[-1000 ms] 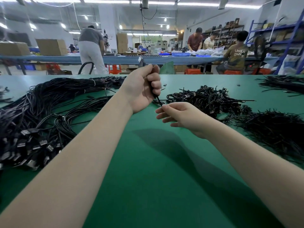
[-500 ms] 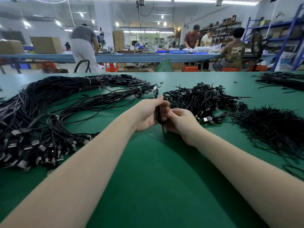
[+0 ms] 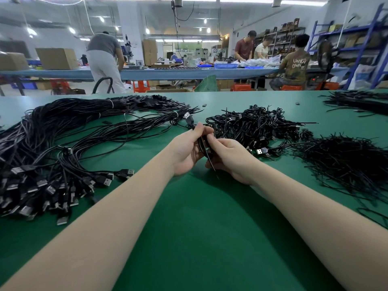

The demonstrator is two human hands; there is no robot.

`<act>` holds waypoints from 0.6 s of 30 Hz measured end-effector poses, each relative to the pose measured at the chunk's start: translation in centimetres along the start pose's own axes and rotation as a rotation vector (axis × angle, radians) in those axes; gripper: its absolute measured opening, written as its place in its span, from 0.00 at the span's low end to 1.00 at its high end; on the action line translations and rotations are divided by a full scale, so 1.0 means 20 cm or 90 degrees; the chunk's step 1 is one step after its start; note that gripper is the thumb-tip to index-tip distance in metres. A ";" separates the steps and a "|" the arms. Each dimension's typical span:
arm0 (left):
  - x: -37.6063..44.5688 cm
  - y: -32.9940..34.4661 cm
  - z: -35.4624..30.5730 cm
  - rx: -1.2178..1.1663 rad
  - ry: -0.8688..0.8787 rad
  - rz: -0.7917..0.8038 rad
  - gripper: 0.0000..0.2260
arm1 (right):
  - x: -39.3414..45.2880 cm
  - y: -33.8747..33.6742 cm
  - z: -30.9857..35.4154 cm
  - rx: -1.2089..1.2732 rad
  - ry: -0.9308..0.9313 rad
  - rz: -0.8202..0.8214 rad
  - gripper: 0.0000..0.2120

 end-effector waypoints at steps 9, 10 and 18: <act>0.01 -0.02 0.04 0.164 0.085 -0.042 0.15 | -0.01 0.04 0.04 -0.582 -0.151 -0.030 0.11; 0.01 -0.02 0.05 0.177 0.094 -0.044 0.15 | -0.01 0.05 0.04 -0.598 -0.153 -0.033 0.11; 0.00 0.03 0.08 0.284 0.180 -0.070 0.13 | -0.05 0.06 0.01 -0.702 -0.153 -0.100 0.15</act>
Point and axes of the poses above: each hand's wrist, its own x-axis towards the middle knuckle, its own y-axis out of the palm, z = x × y, the point moved 1 cm from there along x, towards the middle knuckle, and after that the axes turned 2 degrees about z, right-handed, at the moved point
